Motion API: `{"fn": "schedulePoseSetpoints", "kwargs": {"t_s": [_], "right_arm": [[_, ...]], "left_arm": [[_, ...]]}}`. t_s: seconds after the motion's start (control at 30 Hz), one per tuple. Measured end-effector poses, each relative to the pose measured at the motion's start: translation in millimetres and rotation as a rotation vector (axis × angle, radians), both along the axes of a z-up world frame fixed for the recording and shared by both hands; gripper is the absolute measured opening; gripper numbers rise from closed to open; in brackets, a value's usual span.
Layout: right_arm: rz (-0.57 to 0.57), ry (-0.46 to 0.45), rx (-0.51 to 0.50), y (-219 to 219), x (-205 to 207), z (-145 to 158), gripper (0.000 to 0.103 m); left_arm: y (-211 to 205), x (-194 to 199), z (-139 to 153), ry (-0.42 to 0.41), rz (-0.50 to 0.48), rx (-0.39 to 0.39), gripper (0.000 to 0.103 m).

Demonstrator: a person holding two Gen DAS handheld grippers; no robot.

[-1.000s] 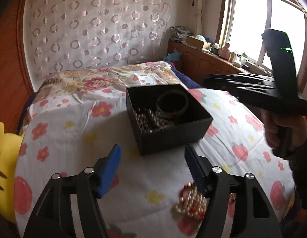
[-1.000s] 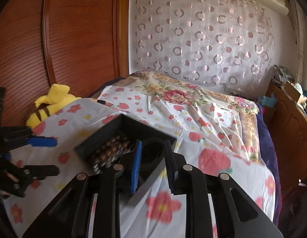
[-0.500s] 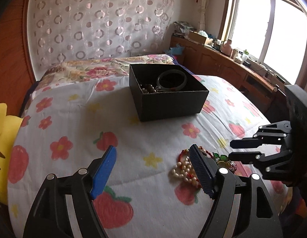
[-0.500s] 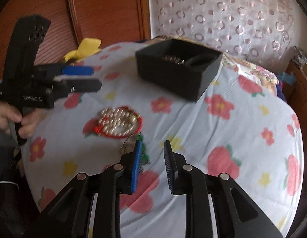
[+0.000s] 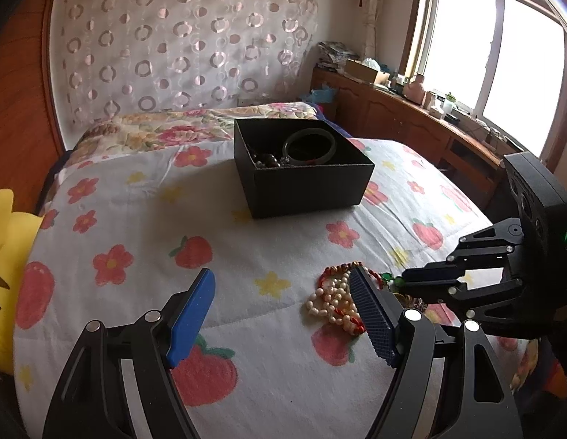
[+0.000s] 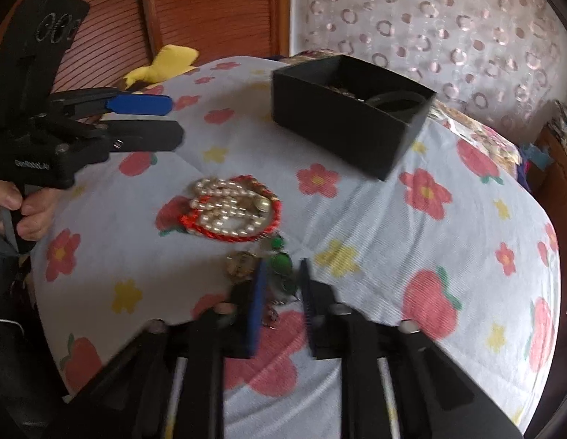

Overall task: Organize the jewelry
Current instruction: 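Grasp the green-stone pendant necklace with the right tool, then grasp the pearl bracelet on red cord with the left tool while the right holds the pendant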

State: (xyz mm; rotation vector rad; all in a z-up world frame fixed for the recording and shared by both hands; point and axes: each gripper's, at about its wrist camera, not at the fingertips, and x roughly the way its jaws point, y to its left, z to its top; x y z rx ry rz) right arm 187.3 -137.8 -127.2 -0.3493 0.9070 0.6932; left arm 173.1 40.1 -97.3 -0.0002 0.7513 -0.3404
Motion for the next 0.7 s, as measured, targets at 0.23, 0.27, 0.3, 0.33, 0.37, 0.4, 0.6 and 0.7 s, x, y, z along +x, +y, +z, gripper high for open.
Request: {"fn": "schedulePoseSetpoints", "kwargs": {"t_s": [0.23,0.27,0.3,0.33,0.37,0.4,0.6,0.7], "right_arm": [[-0.040,-0.053,0.059,-13,-4,20,0.011],[-0.047,-0.068,0.071,-17,-6,27,0.011],[-0.052,-0.081,0.078,-19,-7,33,0.011],[-0.058,-0.101,0.093,-23,-10,42,0.011],[-0.064,-0.117,0.103,-26,-11,49,0.011],[-0.070,-0.136,0.110,-30,-13,56,0.011],[-0.101,-0.198,0.137,-48,-17,82,0.011],[-0.119,-0.199,0.135,-55,-15,80,0.011]], "left_arm": [[-5,-6,-4,0.010,-0.016,0.007,0.073],[-6,-7,-5,0.016,-0.020,0.009,0.073],[-7,-8,-6,0.021,-0.024,0.010,0.073],[-9,-8,-8,0.029,-0.031,0.012,0.073],[-10,-8,-9,0.035,-0.036,0.014,0.073],[-12,-8,-11,0.042,-0.042,0.017,0.073],[-20,-6,-16,0.062,-0.072,0.016,0.072],[-23,1,-15,0.071,-0.094,0.003,0.053]]}}
